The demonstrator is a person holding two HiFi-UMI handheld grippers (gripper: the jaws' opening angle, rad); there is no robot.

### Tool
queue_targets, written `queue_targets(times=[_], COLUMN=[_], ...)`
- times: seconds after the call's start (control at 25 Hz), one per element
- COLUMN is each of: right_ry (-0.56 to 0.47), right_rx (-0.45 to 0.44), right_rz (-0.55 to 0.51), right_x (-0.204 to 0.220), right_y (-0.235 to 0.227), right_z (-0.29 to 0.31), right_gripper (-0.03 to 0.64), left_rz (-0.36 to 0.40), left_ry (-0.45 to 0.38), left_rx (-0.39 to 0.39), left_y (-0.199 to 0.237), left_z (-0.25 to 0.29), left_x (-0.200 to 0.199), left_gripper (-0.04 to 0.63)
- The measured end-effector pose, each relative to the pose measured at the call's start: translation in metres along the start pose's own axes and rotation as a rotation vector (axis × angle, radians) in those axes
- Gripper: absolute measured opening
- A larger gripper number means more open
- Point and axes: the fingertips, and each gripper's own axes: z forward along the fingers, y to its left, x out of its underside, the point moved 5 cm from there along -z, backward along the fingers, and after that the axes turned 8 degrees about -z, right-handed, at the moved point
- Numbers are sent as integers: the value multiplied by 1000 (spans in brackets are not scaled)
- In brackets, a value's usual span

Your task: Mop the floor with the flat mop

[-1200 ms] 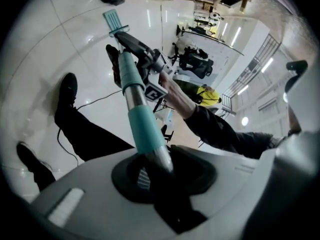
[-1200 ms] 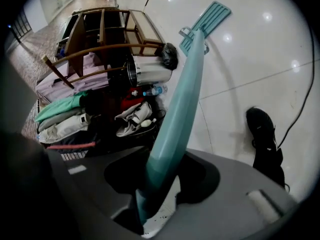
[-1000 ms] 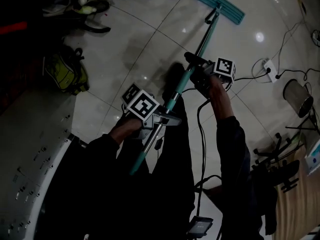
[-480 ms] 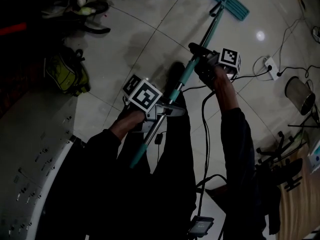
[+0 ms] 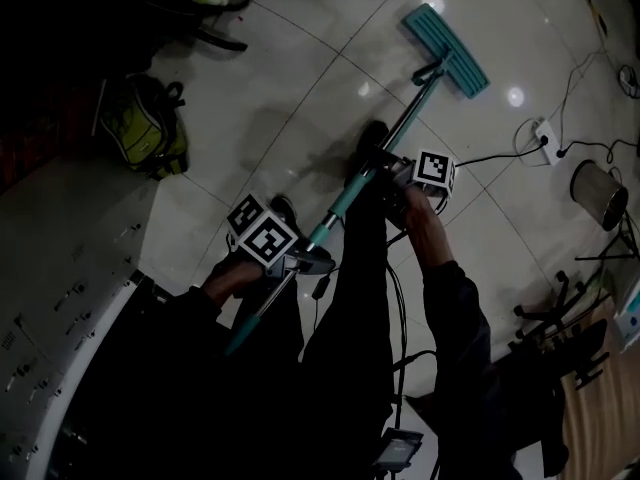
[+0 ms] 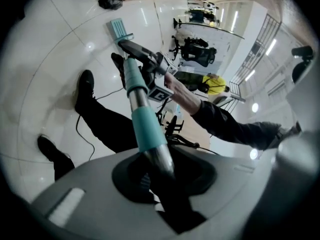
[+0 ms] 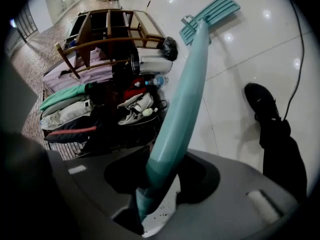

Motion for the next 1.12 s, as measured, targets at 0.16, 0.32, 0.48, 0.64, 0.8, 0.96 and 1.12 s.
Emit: queue_targets(times=[0.16, 0.32, 0.48, 0.64, 0.8, 0.96, 1.12], right_ry=[23, 61, 94, 147, 165, 162, 138], right_rx=[-9, -6, -5, 12, 6, 13, 21], right_rz=[19, 35, 43, 63, 87, 82, 84], right_x=[71, 136, 180, 216, 236, 233, 210], right_y=[-9, -19, -28, -41, -55, -58, -51], right_z=[19, 39, 63, 82, 93, 95, 85], right_gripper=[164, 164, 164, 164, 164, 164, 164], left_rz=[-8, -20, -29, -54, -71, -71, -73], left_ry=[8, 11, 11, 11, 15, 13, 5], left_rx=[-15, -28, -44, -42, -40, -41, -26], left_y=[27, 52, 77, 99, 115, 119, 105], left_z=[-6, -14, -25, -30, -29, -30, -27], left_x=[65, 124, 165, 194, 208, 205, 184], left_gripper=[95, 100, 101, 101, 103, 103, 103])
